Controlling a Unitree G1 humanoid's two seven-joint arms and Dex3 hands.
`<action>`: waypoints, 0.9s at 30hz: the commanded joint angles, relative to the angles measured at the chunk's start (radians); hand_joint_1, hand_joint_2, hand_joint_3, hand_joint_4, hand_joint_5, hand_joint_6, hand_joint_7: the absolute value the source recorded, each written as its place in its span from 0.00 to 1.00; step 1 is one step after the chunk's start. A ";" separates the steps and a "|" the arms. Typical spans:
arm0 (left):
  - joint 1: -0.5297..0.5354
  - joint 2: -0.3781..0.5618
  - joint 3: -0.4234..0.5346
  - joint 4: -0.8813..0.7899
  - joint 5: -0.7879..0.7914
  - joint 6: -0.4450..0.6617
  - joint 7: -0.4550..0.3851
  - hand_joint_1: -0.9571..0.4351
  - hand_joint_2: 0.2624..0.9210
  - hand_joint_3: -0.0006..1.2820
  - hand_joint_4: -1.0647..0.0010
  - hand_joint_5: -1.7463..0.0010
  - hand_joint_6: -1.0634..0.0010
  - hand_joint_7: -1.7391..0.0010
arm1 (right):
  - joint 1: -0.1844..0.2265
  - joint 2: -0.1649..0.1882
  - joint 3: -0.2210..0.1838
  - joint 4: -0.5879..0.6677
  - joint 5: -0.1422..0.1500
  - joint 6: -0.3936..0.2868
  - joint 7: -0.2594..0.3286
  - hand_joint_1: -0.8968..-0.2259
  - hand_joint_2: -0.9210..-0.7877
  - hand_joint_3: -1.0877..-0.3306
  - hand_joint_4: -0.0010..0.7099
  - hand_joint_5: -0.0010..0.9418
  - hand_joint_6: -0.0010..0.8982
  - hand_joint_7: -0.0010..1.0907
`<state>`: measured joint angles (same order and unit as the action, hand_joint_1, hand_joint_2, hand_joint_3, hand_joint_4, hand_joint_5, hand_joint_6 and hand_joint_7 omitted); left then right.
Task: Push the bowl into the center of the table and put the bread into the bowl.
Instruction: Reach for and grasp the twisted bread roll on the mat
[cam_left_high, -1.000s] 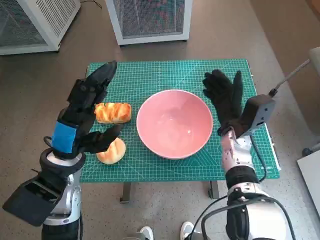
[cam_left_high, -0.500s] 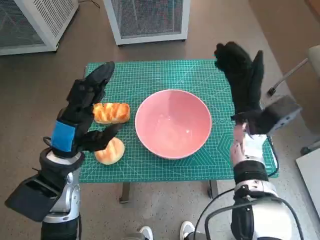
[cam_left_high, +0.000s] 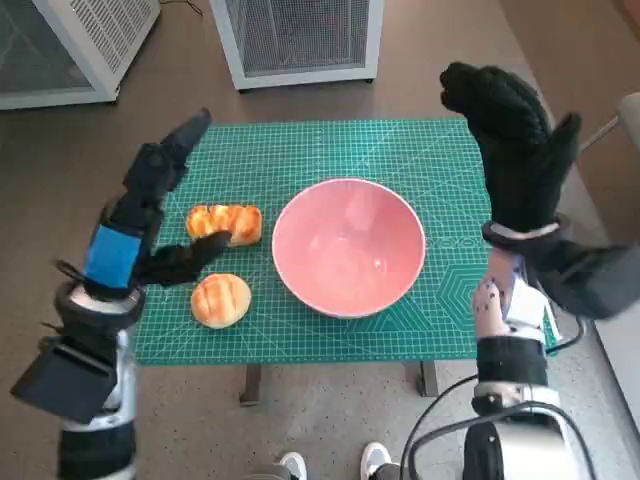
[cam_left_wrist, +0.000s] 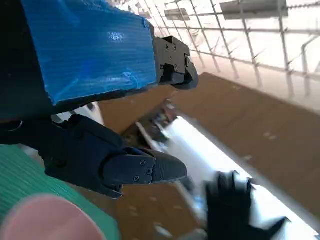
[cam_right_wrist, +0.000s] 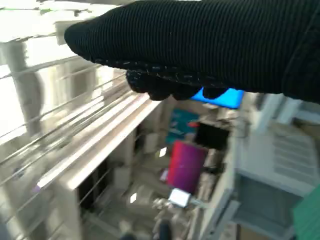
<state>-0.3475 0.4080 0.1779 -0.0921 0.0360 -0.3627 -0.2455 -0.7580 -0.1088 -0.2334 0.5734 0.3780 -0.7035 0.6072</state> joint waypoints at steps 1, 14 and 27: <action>-0.022 0.083 0.005 -0.024 0.068 0.111 -0.018 0.28 0.99 0.12 0.85 1.00 0.86 0.81 | 0.062 -0.008 0.026 -0.091 0.022 0.034 0.024 0.69 0.00 0.77 0.70 0.01 0.21 0.62; -0.113 0.204 -0.128 -0.114 0.350 0.588 -0.100 0.62 0.70 0.00 0.81 0.99 0.78 0.91 | 0.135 -0.013 0.056 -0.243 0.051 0.114 0.019 0.69 0.00 0.78 0.71 0.01 0.20 0.63; -0.215 0.202 -0.251 0.035 0.410 0.684 -0.159 0.61 0.70 0.00 0.80 1.00 0.73 0.94 | 0.167 -0.003 0.068 -0.311 0.055 0.145 0.006 0.67 0.00 0.79 0.71 0.01 0.20 0.63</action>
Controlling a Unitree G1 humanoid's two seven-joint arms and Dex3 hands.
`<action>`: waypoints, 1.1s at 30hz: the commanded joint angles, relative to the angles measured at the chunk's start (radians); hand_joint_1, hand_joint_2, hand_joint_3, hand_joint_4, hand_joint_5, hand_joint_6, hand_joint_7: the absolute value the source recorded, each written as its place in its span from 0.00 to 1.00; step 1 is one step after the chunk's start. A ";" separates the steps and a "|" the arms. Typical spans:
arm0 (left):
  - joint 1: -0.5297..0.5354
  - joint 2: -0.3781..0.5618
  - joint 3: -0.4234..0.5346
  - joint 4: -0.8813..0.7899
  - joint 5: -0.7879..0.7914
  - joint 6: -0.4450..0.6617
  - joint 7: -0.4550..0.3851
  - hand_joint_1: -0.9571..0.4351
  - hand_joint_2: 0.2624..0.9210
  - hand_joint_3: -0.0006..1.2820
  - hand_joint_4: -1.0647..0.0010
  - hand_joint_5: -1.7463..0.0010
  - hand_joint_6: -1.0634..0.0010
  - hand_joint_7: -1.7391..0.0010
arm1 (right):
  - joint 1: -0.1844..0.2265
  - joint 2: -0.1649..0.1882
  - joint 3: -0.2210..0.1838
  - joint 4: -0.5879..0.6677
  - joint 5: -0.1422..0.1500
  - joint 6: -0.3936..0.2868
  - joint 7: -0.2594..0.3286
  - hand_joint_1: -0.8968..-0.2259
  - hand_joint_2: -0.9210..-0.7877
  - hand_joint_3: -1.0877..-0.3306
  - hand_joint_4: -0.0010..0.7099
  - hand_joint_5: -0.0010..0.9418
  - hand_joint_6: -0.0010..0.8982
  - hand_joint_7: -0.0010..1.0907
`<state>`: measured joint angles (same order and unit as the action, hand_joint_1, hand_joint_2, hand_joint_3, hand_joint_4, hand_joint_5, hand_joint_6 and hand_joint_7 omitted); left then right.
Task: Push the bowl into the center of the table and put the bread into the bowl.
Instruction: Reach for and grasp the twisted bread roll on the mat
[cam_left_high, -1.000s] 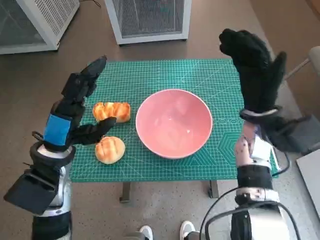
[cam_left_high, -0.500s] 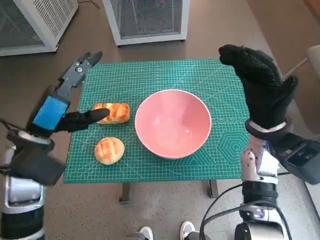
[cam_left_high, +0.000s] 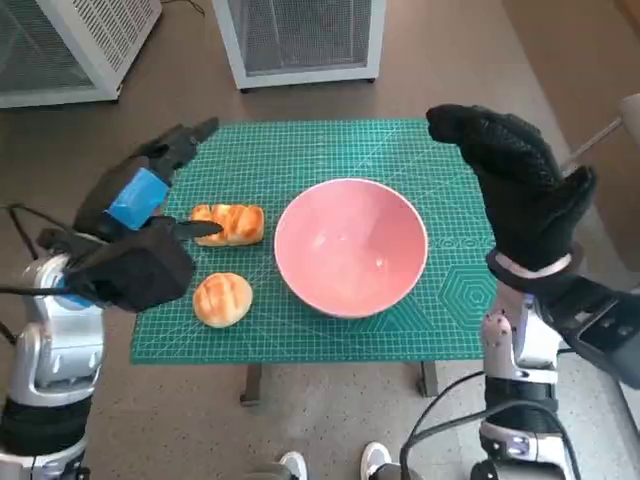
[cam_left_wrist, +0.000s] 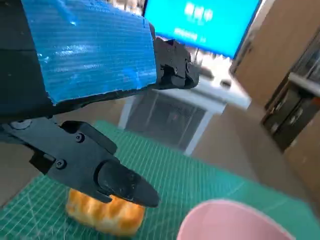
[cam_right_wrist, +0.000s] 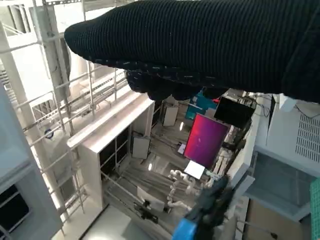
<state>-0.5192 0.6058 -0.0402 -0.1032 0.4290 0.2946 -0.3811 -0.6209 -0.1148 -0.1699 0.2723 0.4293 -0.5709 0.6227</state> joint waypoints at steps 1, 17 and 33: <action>-0.056 0.005 -0.046 0.063 0.024 0.036 -0.030 0.60 0.70 0.00 0.81 1.00 0.73 0.94 | 0.031 0.003 0.005 -0.010 0.003 0.011 -0.009 0.67 0.00 0.79 0.71 0.01 0.20 0.63; -0.238 -0.012 -0.216 0.386 0.085 0.080 -0.113 0.56 0.72 0.01 0.85 1.00 0.72 0.97 | 0.035 0.011 0.005 0.006 0.003 -0.003 -0.007 0.68 0.00 0.80 0.71 0.01 0.20 0.63; -0.390 -0.103 -0.347 0.827 0.146 0.009 -0.072 0.59 0.73 0.01 0.86 1.00 0.71 0.98 | 0.038 0.013 0.004 0.018 0.002 -0.023 -0.007 0.68 0.00 0.82 0.72 0.01 0.20 0.63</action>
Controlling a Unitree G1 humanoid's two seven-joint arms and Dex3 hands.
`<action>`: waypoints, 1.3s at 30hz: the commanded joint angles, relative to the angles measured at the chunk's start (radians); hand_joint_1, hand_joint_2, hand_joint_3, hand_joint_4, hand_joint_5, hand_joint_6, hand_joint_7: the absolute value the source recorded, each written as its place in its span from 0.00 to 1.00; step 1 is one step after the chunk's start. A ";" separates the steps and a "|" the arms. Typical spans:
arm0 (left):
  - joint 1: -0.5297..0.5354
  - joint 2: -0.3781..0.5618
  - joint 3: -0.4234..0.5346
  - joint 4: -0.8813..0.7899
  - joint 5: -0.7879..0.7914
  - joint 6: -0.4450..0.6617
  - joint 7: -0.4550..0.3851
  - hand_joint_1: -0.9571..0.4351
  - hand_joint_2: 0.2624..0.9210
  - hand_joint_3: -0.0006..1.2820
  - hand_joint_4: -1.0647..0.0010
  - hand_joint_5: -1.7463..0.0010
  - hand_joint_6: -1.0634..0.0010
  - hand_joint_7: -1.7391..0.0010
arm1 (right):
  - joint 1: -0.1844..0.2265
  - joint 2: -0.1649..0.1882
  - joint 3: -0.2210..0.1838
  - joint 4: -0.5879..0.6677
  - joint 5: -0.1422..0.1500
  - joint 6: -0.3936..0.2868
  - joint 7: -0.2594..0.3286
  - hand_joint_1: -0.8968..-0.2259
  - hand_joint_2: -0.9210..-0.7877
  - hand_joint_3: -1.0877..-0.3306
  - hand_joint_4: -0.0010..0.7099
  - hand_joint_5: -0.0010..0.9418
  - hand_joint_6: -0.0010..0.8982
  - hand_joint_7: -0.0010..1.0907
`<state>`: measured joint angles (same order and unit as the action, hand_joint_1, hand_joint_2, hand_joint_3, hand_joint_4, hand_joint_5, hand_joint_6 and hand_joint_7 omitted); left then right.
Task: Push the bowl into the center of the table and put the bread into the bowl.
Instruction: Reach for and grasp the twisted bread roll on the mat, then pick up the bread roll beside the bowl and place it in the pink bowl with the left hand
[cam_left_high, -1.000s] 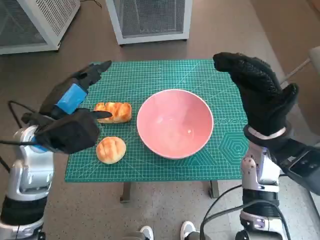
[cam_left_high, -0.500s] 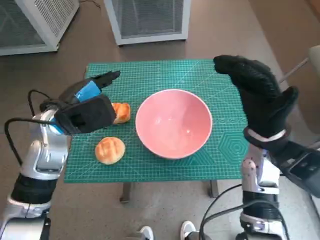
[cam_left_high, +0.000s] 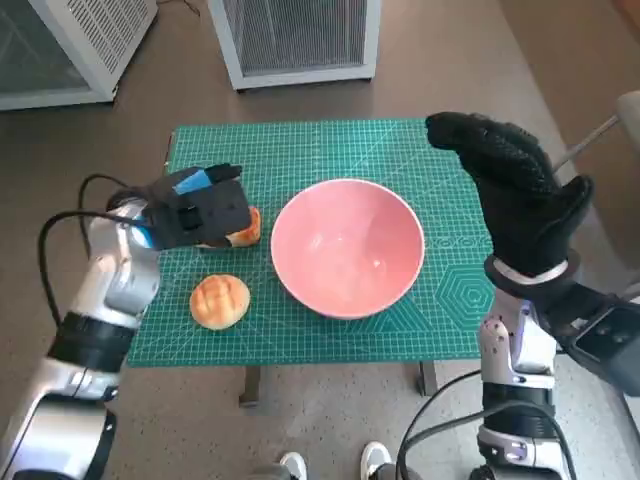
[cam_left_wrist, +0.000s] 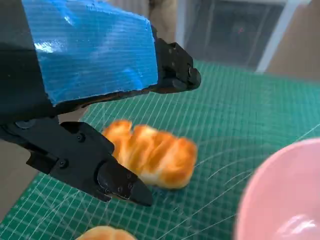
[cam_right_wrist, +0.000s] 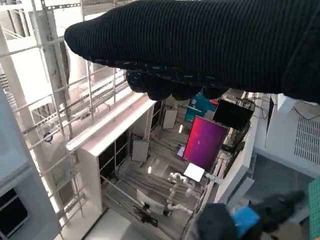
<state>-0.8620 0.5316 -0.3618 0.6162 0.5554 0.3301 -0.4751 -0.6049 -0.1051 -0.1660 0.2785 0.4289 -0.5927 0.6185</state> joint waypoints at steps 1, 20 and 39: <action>-0.053 -0.032 -0.028 0.125 0.019 -0.031 0.026 0.60 0.73 0.01 0.86 1.00 0.71 0.98 | 0.022 0.003 0.000 0.012 0.003 -0.002 -0.002 0.68 0.00 0.82 0.72 0.01 0.20 0.63; -0.112 -0.087 -0.112 0.469 0.089 -0.212 0.252 0.86 0.97 0.09 0.43 0.36 0.41 0.70 | 0.034 0.002 0.001 -0.007 0.007 0.003 -0.006 0.70 0.00 0.83 0.71 0.00 0.20 0.62; -0.100 0.000 -0.076 0.351 0.082 -0.345 0.366 0.69 0.99 0.07 0.37 0.30 0.42 0.34 | 0.046 0.001 0.009 -0.013 0.040 0.010 0.017 0.71 0.00 0.84 0.73 0.01 0.21 0.61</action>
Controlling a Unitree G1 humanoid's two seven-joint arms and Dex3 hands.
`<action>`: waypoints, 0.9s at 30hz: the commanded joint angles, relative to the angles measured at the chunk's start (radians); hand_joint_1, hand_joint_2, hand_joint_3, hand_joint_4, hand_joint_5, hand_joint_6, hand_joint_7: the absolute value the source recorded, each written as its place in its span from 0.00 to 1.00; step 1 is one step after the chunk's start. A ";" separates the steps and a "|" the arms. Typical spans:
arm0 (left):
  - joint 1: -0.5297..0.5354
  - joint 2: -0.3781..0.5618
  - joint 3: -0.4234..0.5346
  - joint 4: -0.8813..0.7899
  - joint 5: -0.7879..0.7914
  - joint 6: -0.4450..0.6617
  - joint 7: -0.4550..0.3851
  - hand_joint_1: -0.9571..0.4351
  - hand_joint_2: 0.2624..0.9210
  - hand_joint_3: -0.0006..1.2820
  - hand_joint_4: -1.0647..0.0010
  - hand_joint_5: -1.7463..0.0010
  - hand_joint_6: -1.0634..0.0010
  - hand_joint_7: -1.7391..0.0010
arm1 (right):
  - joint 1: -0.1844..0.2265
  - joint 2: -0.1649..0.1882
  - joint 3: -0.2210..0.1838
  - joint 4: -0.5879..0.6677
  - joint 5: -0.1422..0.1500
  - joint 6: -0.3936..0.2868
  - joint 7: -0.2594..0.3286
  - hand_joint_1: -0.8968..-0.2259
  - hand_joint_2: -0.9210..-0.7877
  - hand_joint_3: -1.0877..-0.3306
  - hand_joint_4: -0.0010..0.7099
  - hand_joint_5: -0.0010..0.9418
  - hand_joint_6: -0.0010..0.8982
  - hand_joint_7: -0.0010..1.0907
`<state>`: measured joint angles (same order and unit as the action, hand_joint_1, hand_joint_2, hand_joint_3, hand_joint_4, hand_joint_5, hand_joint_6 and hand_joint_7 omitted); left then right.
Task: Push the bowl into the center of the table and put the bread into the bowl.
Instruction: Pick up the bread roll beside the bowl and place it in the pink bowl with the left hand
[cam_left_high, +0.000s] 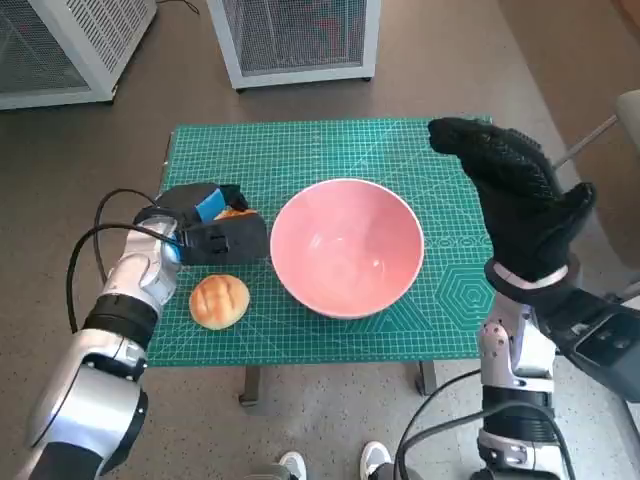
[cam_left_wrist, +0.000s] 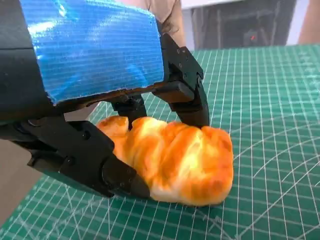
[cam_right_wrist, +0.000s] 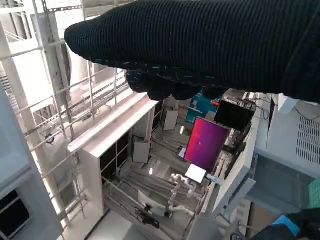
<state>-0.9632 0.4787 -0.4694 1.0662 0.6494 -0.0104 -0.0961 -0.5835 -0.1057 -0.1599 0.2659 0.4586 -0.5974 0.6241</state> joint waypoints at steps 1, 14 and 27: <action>0.005 0.061 0.040 -0.126 -0.016 -0.003 -0.019 0.69 0.99 0.07 0.37 0.30 0.41 0.34 | 0.025 0.001 0.004 0.000 0.012 0.015 0.012 0.72 0.00 0.84 0.74 0.01 0.21 0.61; 0.221 0.128 0.247 -0.838 -0.096 0.062 -0.067 0.69 1.00 0.06 0.33 0.34 0.44 0.32 | 0.029 0.001 0.008 0.001 0.021 0.015 0.021 0.72 0.00 0.85 0.76 0.02 0.19 0.60; 0.326 0.101 0.226 -1.175 -0.030 0.000 -0.074 0.69 0.99 0.03 0.26 0.40 0.42 0.32 | 0.030 0.001 0.007 0.005 0.026 0.014 0.025 0.71 0.00 0.85 0.77 0.02 0.17 0.60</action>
<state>-0.6785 0.5830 -0.2343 0.0502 0.5951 0.0359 -0.1509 -0.5785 -0.1059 -0.1534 0.2638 0.4711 -0.5946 0.6316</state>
